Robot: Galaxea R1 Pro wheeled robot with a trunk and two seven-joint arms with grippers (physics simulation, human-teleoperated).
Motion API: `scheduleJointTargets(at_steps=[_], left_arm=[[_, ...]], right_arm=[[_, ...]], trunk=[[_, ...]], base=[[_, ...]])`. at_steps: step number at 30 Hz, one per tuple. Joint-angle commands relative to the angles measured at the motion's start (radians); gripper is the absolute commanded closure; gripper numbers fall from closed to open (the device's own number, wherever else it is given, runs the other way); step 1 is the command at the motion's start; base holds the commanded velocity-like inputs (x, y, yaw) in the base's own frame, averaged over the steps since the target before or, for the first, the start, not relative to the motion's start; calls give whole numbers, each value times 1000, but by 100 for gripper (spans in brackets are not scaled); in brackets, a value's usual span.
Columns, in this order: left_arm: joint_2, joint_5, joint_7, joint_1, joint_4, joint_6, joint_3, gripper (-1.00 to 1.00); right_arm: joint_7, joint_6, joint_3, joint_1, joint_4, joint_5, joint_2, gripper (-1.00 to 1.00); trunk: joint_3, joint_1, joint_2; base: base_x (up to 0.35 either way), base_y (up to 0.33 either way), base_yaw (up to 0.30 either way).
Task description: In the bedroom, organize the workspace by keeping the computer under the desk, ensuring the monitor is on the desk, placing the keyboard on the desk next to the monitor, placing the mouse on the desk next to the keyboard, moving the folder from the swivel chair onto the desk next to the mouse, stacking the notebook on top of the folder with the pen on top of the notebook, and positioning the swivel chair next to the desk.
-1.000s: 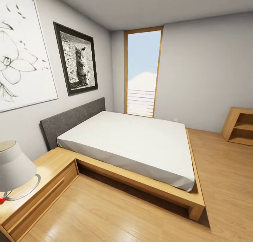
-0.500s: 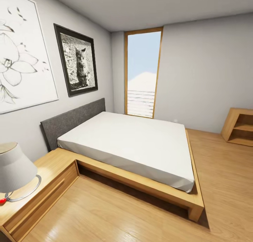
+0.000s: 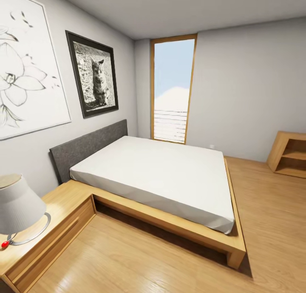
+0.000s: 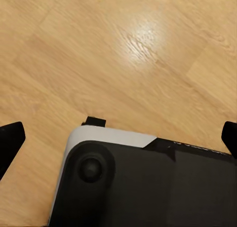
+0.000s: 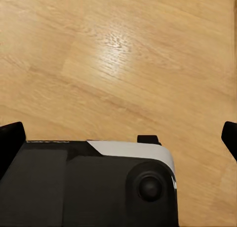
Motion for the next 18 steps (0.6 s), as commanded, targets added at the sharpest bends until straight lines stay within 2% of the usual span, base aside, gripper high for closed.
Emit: scheduleJointTargets(at_steps=[1,4,9,12,18], left_arm=[[0,7,0,0,-5,-5,0,-100],[-1,11,0,0,-30,-12,0,-100],[-4,13,0,0,-81,-16,-2,-100],[-6,13,0,0,-135,-14,-2,-100],[-10,10,-2,0,-241,-13,-5,-100]], right_arm=[[0,-4,-1,0,-6,0,0,-100],[-2,-5,-4,-1,-34,-3,0,-100],[-23,-20,-42,-1,-58,-37,0,-100],[-31,-59,-68,-1,-61,-60,0,-100],[-32,-107,-80,0,-60,-70,0,-100]], trunk=[[2,-4,6],[11,-15,27],[27,-35,62],[37,-46,83],[37,-46,83]], base=[[0,0,0],[0,0,0],[0,0,0],[0,0,0],[0,0,0]])
